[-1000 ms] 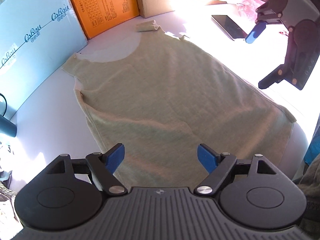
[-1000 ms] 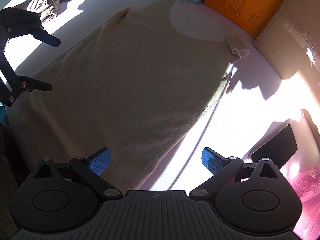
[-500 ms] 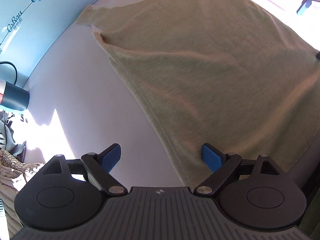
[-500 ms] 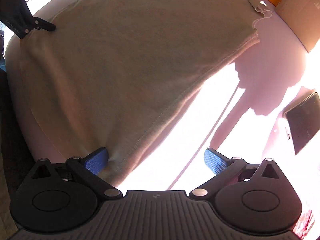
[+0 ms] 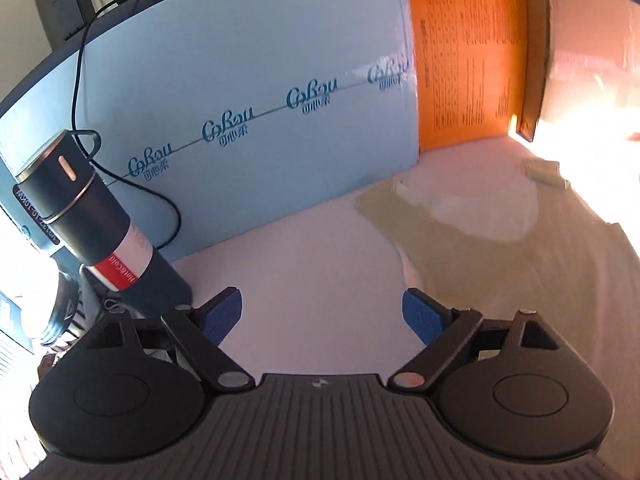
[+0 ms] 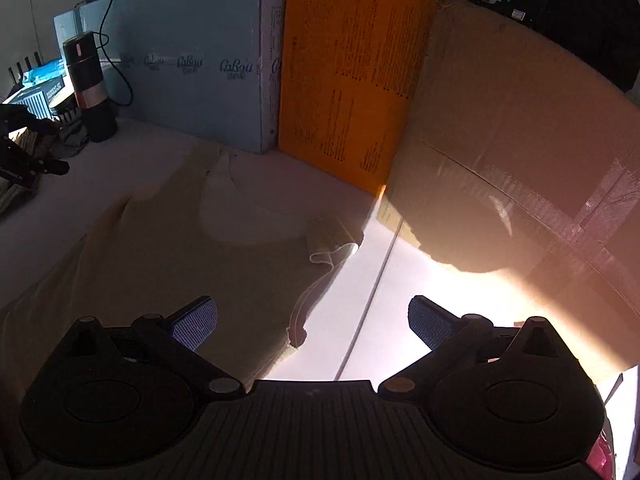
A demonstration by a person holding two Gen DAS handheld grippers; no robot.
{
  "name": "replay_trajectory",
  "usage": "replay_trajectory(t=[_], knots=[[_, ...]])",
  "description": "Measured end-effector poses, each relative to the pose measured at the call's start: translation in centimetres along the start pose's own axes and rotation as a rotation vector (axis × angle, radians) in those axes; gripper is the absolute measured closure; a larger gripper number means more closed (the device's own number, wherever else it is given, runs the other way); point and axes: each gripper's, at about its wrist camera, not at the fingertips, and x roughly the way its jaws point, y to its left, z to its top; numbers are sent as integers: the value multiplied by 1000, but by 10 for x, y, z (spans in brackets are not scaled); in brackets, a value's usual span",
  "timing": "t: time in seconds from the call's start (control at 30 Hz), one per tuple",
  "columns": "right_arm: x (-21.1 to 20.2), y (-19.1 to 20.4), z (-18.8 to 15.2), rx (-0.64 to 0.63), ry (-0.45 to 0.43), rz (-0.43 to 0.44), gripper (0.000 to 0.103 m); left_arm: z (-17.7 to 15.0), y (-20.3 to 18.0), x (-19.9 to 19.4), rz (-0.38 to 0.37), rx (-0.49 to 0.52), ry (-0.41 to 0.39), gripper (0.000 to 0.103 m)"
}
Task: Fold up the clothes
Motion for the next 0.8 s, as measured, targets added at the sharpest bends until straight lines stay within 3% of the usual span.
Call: replay_trajectory(t=[0.13,0.27,0.47,0.67,0.8], knots=[[51,-6,14,96,-60,68,0,21,-14,46,-71,-94,-7,16],[105,-16,7,195,-6,175,0,31,-27,90,-46,-78,36,16],[157,-37,-10,317,18,275,0,39,-26,139,-29,-142,84,16],[164,-45,-14,346,-115,382,0,43,-27,160,-17,-157,68,16],[164,-43,-17,367,-135,454,0,46,-34,165,4,-142,59,16]])
